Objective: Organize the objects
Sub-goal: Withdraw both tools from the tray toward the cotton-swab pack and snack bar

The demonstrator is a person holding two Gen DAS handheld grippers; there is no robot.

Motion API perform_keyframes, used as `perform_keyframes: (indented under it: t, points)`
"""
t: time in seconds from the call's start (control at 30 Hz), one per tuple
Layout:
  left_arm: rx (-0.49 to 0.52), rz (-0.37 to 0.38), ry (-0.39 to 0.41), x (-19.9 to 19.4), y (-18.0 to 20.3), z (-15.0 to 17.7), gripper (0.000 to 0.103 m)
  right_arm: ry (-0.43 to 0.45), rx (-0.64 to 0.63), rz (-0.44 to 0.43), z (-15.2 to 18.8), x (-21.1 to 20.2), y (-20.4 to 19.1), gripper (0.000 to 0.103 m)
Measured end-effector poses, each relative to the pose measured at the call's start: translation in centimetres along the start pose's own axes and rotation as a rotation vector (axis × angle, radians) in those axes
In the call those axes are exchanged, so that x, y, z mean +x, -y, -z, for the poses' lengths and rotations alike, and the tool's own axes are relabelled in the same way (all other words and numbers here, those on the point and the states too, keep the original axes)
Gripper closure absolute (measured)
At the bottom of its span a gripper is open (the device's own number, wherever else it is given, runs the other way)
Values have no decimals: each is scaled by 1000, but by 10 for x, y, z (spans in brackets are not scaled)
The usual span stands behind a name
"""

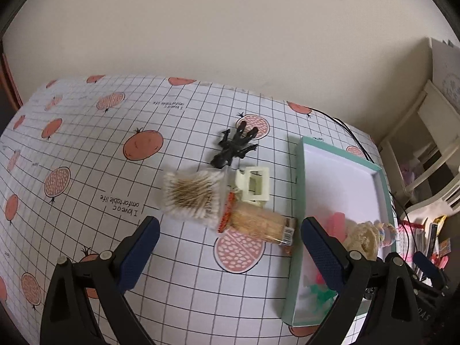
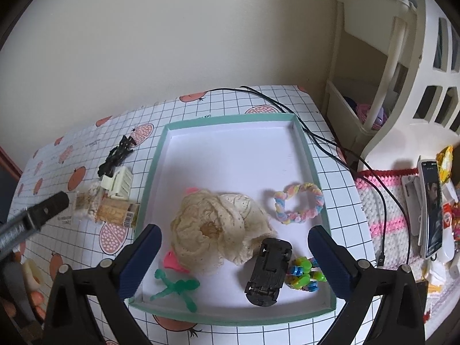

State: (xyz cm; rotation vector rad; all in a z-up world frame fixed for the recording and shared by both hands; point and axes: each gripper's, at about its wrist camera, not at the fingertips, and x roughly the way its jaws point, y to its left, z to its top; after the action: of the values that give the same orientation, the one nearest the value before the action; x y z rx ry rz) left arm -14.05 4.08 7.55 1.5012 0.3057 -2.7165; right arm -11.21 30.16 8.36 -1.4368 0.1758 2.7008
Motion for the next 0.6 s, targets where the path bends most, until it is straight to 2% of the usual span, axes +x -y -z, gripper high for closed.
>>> perform_keyframes:
  t: [0.1, 0.33, 0.5, 0.6]
  points:
    - [-36, -27, 1, -1, -14, -5, 4, 20, 5, -1, -1, -2, -5, 0]
    - [-101, -35, -17, 1, -48, -11, 4, 30, -31, -21, 4, -2, -27, 0]
    - [-184, -25, -10, 3, -74, -12, 4, 43, -72, -34, 2, -1, -50, 0]
    - [-188, -43, -12, 8, -79, -12, 4, 49, -98, -52, -5, 1, -64, 0]
